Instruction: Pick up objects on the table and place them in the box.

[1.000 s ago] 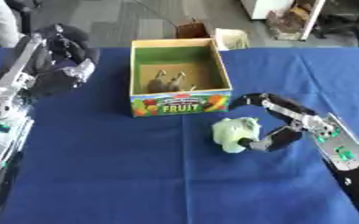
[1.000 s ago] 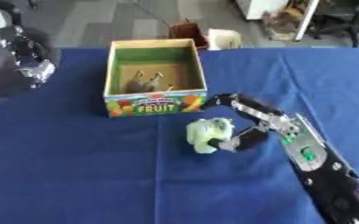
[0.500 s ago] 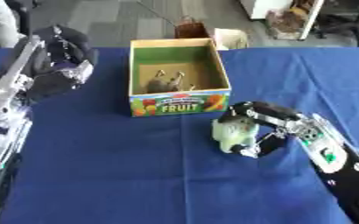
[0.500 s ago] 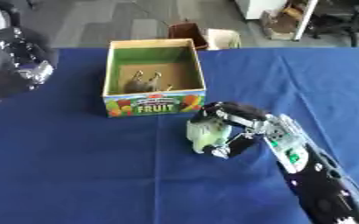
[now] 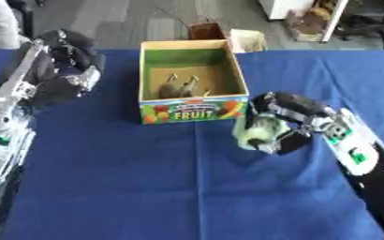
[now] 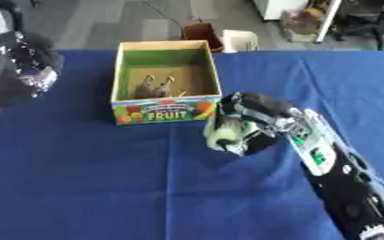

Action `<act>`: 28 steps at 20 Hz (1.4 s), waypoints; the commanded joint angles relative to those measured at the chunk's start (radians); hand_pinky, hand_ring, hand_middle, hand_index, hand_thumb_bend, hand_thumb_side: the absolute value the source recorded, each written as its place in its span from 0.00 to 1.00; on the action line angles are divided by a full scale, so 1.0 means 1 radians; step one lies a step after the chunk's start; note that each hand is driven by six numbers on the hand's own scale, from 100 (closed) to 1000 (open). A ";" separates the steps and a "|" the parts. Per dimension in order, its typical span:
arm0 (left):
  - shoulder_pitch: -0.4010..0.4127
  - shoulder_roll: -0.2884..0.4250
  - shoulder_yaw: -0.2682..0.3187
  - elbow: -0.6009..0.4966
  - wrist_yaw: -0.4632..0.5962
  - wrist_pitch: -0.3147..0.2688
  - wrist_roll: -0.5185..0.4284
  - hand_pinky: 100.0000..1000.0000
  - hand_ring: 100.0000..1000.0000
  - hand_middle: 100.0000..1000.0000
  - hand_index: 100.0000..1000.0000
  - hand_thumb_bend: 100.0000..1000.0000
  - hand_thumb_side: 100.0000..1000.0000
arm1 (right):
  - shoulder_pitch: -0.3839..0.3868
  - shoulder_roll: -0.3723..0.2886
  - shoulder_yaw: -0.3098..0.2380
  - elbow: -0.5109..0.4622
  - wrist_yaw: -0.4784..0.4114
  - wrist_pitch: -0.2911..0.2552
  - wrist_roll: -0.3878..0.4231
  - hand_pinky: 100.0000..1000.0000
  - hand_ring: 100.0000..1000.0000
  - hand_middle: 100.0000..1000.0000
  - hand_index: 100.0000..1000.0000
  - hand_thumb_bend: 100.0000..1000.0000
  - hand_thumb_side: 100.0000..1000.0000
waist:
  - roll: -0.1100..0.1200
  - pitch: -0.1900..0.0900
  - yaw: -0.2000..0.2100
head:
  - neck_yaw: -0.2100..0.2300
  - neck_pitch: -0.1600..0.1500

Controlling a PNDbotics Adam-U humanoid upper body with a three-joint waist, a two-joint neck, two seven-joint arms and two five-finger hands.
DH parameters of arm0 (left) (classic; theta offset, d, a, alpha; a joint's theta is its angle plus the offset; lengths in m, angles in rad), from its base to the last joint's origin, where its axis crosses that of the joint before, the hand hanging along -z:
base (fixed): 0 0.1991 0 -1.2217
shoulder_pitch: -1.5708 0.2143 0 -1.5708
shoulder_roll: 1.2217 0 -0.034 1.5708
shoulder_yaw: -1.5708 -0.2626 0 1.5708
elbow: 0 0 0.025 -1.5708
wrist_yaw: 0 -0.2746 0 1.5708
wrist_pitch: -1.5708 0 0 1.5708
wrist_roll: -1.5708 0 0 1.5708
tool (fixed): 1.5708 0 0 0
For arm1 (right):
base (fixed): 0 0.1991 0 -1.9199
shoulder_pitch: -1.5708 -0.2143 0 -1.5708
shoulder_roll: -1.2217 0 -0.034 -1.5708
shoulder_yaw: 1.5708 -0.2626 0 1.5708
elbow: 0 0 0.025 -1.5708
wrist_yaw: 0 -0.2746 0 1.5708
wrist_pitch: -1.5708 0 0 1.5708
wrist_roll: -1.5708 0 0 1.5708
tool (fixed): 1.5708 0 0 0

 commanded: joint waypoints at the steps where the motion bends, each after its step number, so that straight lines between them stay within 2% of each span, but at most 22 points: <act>1: -0.015 0.003 0.004 -0.029 0.006 0.002 -0.003 0.47 0.41 0.46 0.61 0.17 0.00 | -0.060 -0.042 -0.053 -0.021 -0.056 -0.163 0.110 0.55 0.33 0.25 0.41 0.02 0.00 | -0.001 -0.011 0.011 | -0.010 -0.008; 4: -0.028 -0.009 -0.004 -0.037 0.010 0.004 -0.011 0.47 0.41 0.46 0.61 0.17 0.00 | -0.102 -0.049 -0.095 0.021 -0.052 -0.153 0.058 0.56 0.34 0.25 0.41 0.01 0.00 | -0.002 -0.001 0.039 | -0.024 -0.020; 7: -0.053 -0.030 -0.017 -0.045 0.016 0.006 -0.025 0.47 0.41 0.46 0.61 0.17 0.00 | -0.139 -0.048 -0.138 0.081 -0.014 -0.119 -0.014 0.56 0.34 0.24 0.41 0.02 0.00 | -0.003 0.016 0.084 | -0.048 -0.047; 13: -0.099 -0.073 -0.041 -0.065 0.027 0.010 -0.052 0.47 0.42 0.46 0.61 0.17 0.00 | -0.194 -0.029 -0.189 0.173 0.111 -0.041 -0.248 0.57 0.36 0.25 0.41 0.03 0.00 | -0.009 0.044 0.170 | -0.099 -0.102; 15: -0.109 -0.079 -0.049 -0.071 0.029 0.010 -0.062 0.47 0.42 0.46 0.61 0.17 0.00 | -0.204 -0.023 -0.197 0.193 0.161 -0.030 -0.326 0.57 0.38 0.28 0.45 0.08 0.00 | -0.012 0.049 0.192 | -0.115 -0.114; 18: -0.114 -0.086 -0.053 -0.076 0.029 0.011 -0.069 0.47 0.42 0.46 0.61 0.17 0.00 | -0.214 -0.016 -0.198 0.221 0.258 -0.025 -0.401 0.64 0.52 0.42 0.60 0.15 0.00 | -0.015 0.054 0.213 | -0.131 -0.123; 19: -0.114 -0.087 -0.054 -0.077 0.029 0.012 -0.070 0.47 0.42 0.46 0.61 0.17 0.00 | -0.217 -0.014 -0.194 0.229 0.300 -0.026 -0.405 0.78 0.77 0.67 0.80 0.26 0.00 | -0.016 0.055 0.217 | -0.134 -0.126; 20: -0.114 -0.088 -0.055 -0.077 0.029 0.012 -0.071 0.47 0.42 0.46 0.61 0.17 0.00 | -0.219 -0.012 -0.193 0.235 0.339 -0.028 -0.406 0.84 0.84 0.76 0.80 0.26 0.00 | -0.016 0.055 0.219 | -0.135 -0.128; 21: -0.114 -0.088 -0.056 -0.077 0.028 0.012 -0.071 0.47 0.42 0.46 0.61 0.17 0.00 | -0.219 -0.010 -0.196 0.236 0.368 -0.027 -0.414 0.88 0.89 0.81 0.88 0.37 0.10 | -0.017 0.056 0.219 | -0.136 -0.130; 22: -0.113 -0.088 -0.056 -0.078 0.028 0.013 -0.072 0.47 0.42 0.46 0.61 0.17 0.00 | -0.219 -0.009 -0.198 0.233 0.388 -0.023 -0.431 0.90 0.92 0.84 0.90 0.38 0.13 | -0.017 0.056 0.219 | -0.136 -0.131; 23: -0.112 -0.088 -0.056 -0.078 0.027 0.013 -0.071 0.47 0.42 0.46 0.61 0.17 0.00 | -0.219 -0.009 -0.201 0.225 0.402 -0.017 -0.458 0.94 0.97 0.90 0.94 0.41 0.20 | -0.018 0.057 0.217 | -0.134 -0.133; 28: -0.099 -0.086 -0.052 -0.075 0.022 0.015 -0.066 0.47 0.41 0.46 0.61 0.17 0.00 | -0.209 -0.013 -0.191 0.173 0.446 0.025 -0.612 0.99 1.00 0.96 0.97 0.44 0.21 | -0.021 0.059 0.202 | -0.128 -0.133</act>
